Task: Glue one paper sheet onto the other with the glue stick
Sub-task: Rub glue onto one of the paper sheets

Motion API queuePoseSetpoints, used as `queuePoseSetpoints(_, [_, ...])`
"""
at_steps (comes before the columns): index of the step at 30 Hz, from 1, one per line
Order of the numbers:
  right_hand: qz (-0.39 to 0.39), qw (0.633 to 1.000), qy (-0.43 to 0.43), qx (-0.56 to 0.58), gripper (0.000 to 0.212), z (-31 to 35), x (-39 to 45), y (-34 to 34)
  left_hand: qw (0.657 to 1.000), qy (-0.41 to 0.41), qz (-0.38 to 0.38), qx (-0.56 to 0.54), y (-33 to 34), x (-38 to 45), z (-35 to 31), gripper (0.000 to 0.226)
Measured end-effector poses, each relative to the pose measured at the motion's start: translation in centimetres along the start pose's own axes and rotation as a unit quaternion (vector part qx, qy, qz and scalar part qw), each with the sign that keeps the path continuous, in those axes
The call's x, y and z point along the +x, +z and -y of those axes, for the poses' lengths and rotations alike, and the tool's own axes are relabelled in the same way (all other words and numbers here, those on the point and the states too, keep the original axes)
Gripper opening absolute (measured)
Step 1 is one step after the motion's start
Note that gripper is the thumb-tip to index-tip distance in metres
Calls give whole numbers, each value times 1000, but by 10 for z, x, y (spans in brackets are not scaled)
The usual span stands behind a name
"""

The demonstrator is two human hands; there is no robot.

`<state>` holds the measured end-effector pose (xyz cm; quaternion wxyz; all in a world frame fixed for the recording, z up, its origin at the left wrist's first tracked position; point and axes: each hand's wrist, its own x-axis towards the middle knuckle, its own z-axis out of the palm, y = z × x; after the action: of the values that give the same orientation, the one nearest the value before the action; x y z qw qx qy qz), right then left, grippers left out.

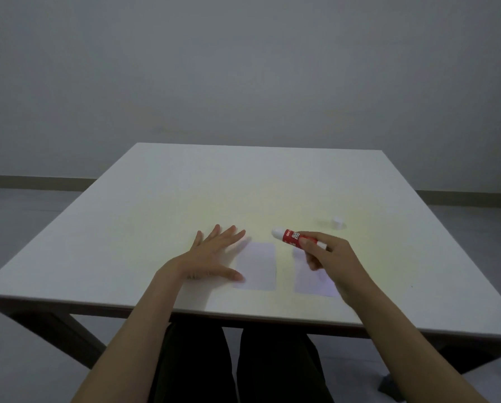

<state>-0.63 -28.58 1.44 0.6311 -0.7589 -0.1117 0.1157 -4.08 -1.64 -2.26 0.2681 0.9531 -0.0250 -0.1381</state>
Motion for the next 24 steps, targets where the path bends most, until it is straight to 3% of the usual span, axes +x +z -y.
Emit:
queuePoseSetpoints(2, [15, 983, 60, 171, 14, 3, -9, 7, 995, -14, -28, -93, -5, -8, -5, 87])
queuePoseSetpoints(4, [49, 943, 118, 307, 10, 5, -17, 17, 966, -17, -109, -233, -7, -17, -13, 67])
queuePoseSetpoints(6, [83, 923, 129, 354, 16, 6, -23, 30, 928, 2, -195, -316, -4, -23, -30, 38])
queuePoseSetpoints(8, [107, 929, 103, 339, 18, 7, -27, 47, 908, 17, -214, -360, 3, -29, -55, 15])
queuePoseSetpoints(13, [66, 986, 16, 155, 30, 8, -25, 81, 877, 25, -250, -411, 6, -38, -81, 8])
queuePoseSetpoints(17, [5, 998, -51, -39, 53, 2, -19, 83, 855, -29, -312, -414, -9, -31, -75, 7])
queuePoseSetpoints(19, [-21, 977, -115, -177, 57, -6, -20, 83, 857, -54, -364, -359, -21, -23, -68, 6])
queuePoseSetpoints(22, [25, 899, -212, -383, 41, -15, -27, 92, 885, -83, -383, -252, -35, -9, -58, 13])
queuePoseSetpoints(24, [45, 858, -252, -446, 29, -16, -30, 100, 889, -101, -387, -224, -38, 1, -53, 14])
